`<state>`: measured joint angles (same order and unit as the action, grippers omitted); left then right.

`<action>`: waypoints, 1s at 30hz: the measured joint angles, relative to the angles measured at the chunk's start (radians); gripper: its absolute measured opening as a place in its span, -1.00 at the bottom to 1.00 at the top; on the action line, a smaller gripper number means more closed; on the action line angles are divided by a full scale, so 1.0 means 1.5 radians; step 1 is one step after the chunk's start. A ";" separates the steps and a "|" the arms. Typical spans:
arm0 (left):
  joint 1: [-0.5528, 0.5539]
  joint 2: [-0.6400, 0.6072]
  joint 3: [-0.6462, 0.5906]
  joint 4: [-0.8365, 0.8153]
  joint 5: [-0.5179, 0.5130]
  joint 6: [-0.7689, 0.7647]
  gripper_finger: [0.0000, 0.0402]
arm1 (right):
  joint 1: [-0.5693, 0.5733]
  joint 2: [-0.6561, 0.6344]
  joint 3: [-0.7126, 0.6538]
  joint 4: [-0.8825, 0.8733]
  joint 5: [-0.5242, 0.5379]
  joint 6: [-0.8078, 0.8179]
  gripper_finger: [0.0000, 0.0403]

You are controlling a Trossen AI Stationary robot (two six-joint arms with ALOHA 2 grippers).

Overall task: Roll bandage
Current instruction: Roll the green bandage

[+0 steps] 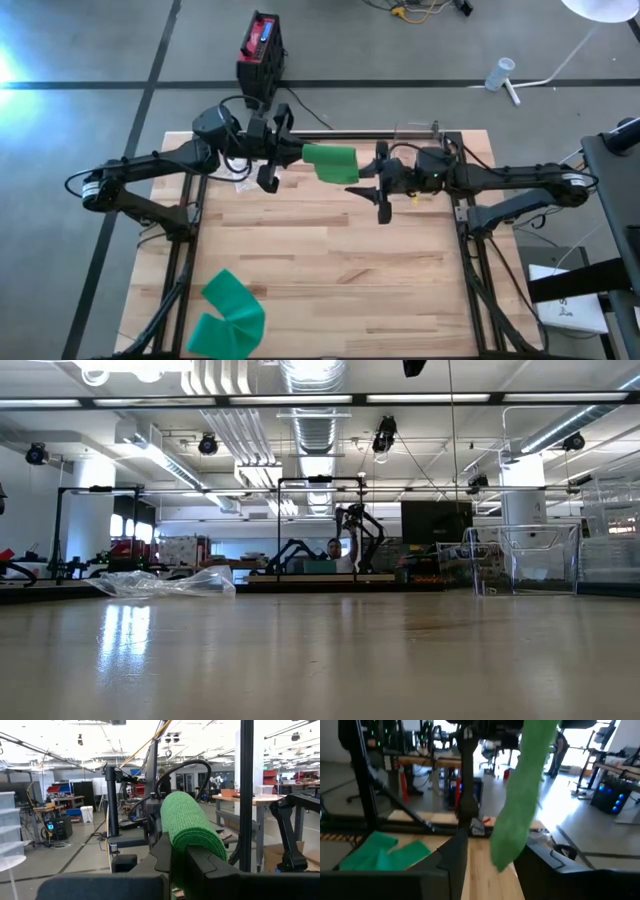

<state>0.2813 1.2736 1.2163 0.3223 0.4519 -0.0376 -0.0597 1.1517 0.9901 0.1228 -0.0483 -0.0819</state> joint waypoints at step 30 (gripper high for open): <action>0.028 0.032 -0.002 0.035 -0.081 0.157 -0.96 | -0.017 0.024 0.000 0.055 -0.061 0.108 -0.99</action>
<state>0.3233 1.3221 1.2140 0.3752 0.3303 0.1974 -0.0856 1.1883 0.9901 0.2058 -0.1394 0.0806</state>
